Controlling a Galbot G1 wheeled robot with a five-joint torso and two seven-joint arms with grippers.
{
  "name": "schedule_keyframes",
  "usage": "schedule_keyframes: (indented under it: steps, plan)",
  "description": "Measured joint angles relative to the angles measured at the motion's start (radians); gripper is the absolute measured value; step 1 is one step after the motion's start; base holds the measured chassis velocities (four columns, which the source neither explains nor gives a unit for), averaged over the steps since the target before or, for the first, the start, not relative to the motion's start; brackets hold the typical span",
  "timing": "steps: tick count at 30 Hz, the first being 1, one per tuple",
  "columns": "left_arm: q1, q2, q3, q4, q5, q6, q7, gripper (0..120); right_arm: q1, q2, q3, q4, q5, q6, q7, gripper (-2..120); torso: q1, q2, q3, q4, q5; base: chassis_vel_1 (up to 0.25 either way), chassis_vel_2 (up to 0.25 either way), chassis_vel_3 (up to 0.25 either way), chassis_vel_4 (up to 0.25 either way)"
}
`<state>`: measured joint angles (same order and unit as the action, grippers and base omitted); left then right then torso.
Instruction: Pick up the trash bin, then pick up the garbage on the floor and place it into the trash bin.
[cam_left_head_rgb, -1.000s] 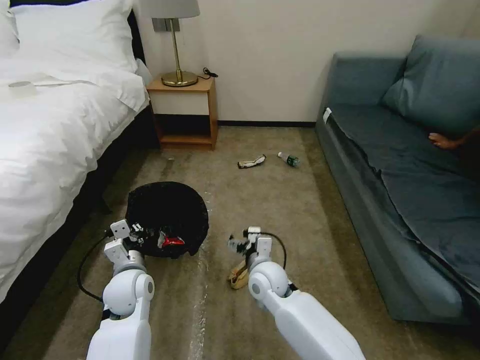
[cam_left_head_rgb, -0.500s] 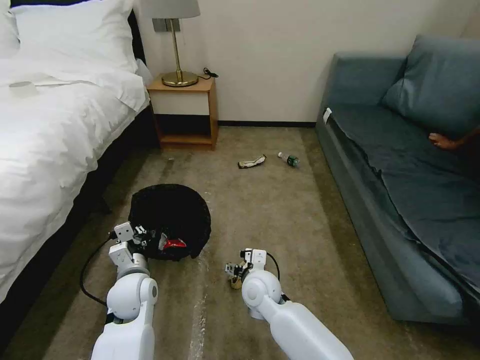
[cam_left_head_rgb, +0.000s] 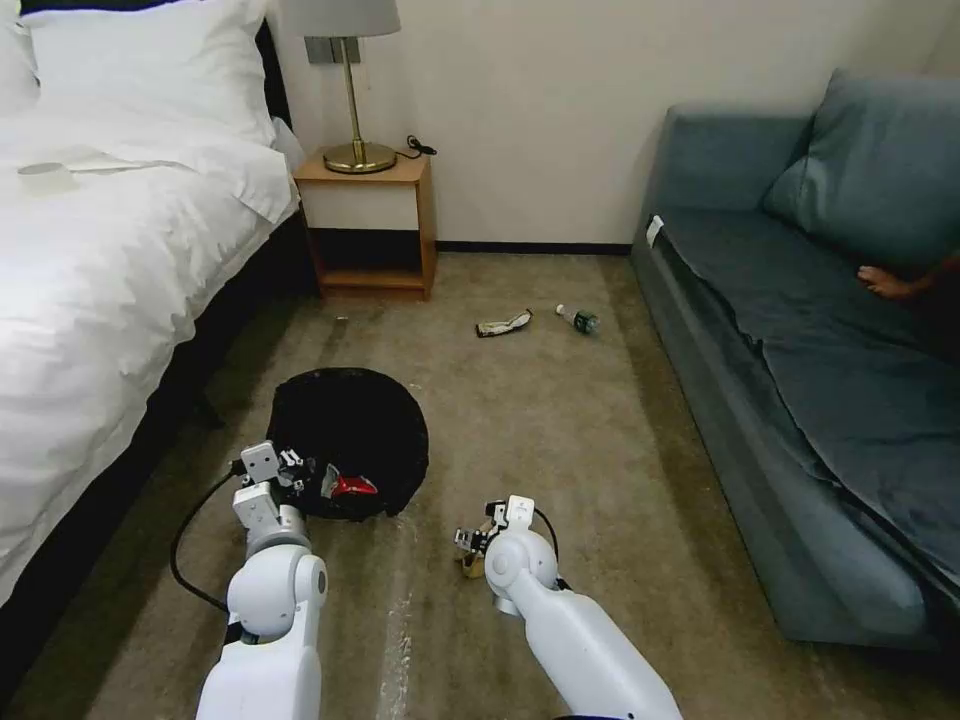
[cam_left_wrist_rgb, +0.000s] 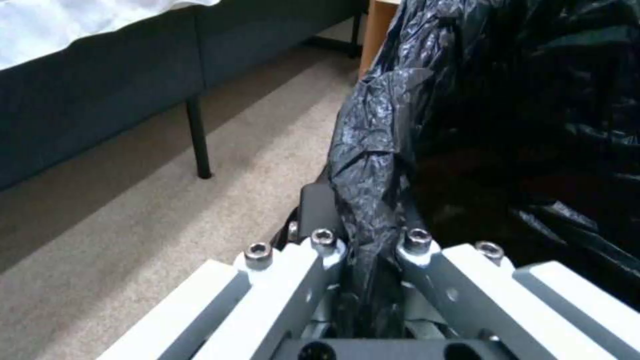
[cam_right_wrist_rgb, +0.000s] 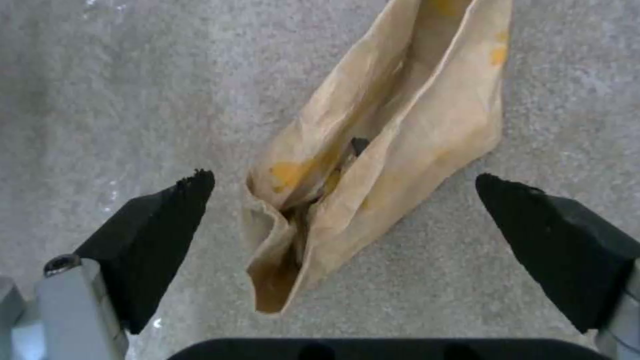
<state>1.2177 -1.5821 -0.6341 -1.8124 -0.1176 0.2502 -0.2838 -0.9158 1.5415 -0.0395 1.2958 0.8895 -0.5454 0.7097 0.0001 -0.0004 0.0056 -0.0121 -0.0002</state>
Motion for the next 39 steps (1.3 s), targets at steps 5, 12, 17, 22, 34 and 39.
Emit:
schedule_keyframes:
  steps: [5, 12, 17, 22, 34, 39]
  plan:
    - [-0.003, -0.001, 0.002, 0.012, 0.008, -0.005, 0.003, 3, 0.014, 0.009, 0.005, -0.047, -0.031, 0.013, -0.029, 100, 0.0, 0.0, 0.0, 0.0, -0.0001, 0.0, 0.0, 0.0, 0.0]
    - [0.006, -0.006, 0.001, 0.017, 0.021, -0.011, 0.005, 3, 0.027, 0.038, 0.026, -0.131, -0.084, 0.04, -0.088, 100, 0.0, 0.0, 0.0, 0.0, 0.0, 0.0, 0.0, 0.0, 0.0]
    - [0.006, -0.006, 0.0, 0.014, 0.025, -0.011, 0.005, 3, 0.033, 0.057, 0.031, -0.173, -0.139, 0.066, -0.126, 94, 0.0, 0.0, 0.0, 0.0, 0.0, 0.0, 0.0, 0.0, 0.0]
    - [0.012, -0.004, -0.002, 0.009, 0.027, -0.011, 0.005, 3, 0.041, 0.067, 0.033, -0.196, -0.182, 0.084, -0.153, 79, 0.0, 0.0, 0.0, 0.0001, 0.0, 0.0, 0.0, 0.0, 0.0]
    - [0.014, -0.004, -0.002, 0.005, 0.026, -0.012, 0.004, 3, 0.039, 0.068, 0.034, -0.213, -0.231, 0.117, -0.173, 36, 0.0, 0.0, 0.0, 0.0, 0.0, 0.0, 0.0, 0.0, 0.0]
    - [0.013, -0.004, -0.002, 0.007, 0.023, -0.012, 0.003, 3, 0.04, 0.06, 0.034, -0.208, -0.235, 0.12, -0.175, 21, 0.0, 0.0, 0.0, 0.0001, 0.0, 0.0, 0.0, 0.0, 0.0]
